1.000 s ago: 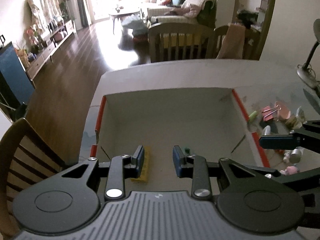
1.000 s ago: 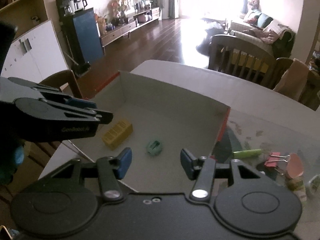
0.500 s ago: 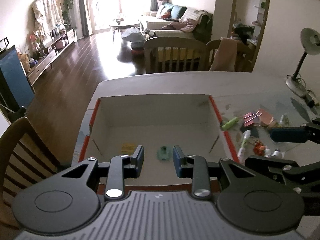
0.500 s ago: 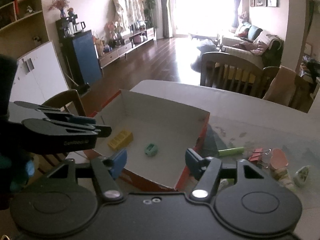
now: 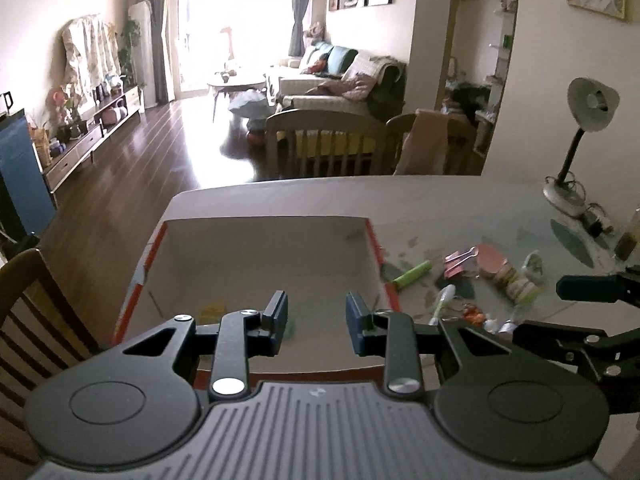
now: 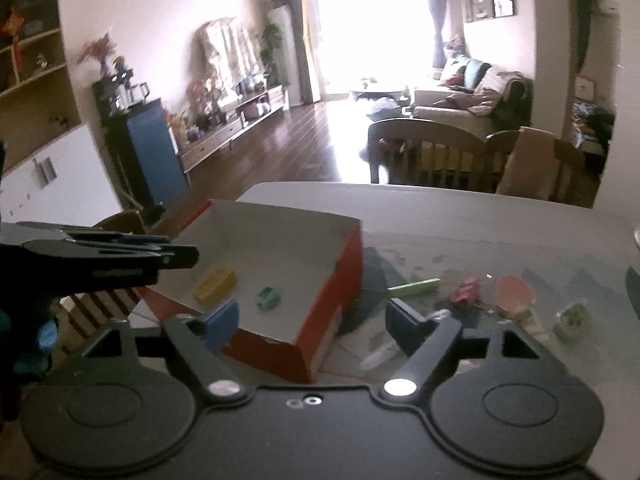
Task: Organize rigid objects
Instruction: 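Withdraw both grippers from the cardboard box back toward the table items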
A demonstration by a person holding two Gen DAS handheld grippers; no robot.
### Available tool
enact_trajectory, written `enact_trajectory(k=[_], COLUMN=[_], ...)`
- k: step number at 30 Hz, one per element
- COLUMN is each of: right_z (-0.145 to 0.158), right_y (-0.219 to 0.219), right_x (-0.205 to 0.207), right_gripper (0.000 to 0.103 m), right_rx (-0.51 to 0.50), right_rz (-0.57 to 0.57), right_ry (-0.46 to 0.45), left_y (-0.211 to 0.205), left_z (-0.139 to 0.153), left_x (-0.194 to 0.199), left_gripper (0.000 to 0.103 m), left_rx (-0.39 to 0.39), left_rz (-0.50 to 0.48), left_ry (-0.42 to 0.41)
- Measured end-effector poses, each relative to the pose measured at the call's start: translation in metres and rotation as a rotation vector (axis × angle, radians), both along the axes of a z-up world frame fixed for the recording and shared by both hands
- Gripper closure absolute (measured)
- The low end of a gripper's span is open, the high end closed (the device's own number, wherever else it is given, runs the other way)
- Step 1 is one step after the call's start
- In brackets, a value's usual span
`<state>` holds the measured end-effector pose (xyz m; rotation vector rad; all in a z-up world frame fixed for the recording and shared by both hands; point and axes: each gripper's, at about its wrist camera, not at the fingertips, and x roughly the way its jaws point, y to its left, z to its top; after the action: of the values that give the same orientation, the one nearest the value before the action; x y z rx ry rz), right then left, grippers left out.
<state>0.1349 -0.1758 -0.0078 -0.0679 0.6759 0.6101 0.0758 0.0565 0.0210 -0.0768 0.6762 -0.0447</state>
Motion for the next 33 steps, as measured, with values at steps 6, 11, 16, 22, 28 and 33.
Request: enact_trajectory(k=[6, 11, 16, 22, 28, 33], right_z=[-0.008, -0.017, -0.027, -0.04, -0.051, -0.065], right_y=[-0.04, -0.075, -0.107, -0.136, -0.159, -0.172], right_x=[-0.003, 0.002, 0.016, 0.034, 0.059, 0.088], right_gripper=[0.021, 0.016, 0.016, 0.016, 0.016, 0.016], right_rx=[-0.019, -0.034, -0.048, -0.076, -0.101, -0.129], right_rz=[-0.038, -0.068, -0.1, -0.104, -0.114, -0.117], right_ry=[-0.014, -0.021, -0.004, 0.003, 0.015, 0.033], left_y=[-0.026, -0.05, -0.076, -0.111, -0.138, -0.157], left_z=[-0.006, -0.013, -0.023, -0.037, -0.053, -0.072], left_x=[-0.007, -0.004, 0.004, 0.019, 0.03, 0.037], left_gripper=[0.032, 0.032, 0.02, 0.017, 0.009, 0.0], left_rx=[-0.01, -0.006, -0.013, -0.013, -0.039, -0.069], left_rz=[-0.016, -0.03, -0.047, -0.082, -0.11, -0.125], left_ry=[-0.036, -0.028, -0.024, -0.009, 0.034, 0.055])
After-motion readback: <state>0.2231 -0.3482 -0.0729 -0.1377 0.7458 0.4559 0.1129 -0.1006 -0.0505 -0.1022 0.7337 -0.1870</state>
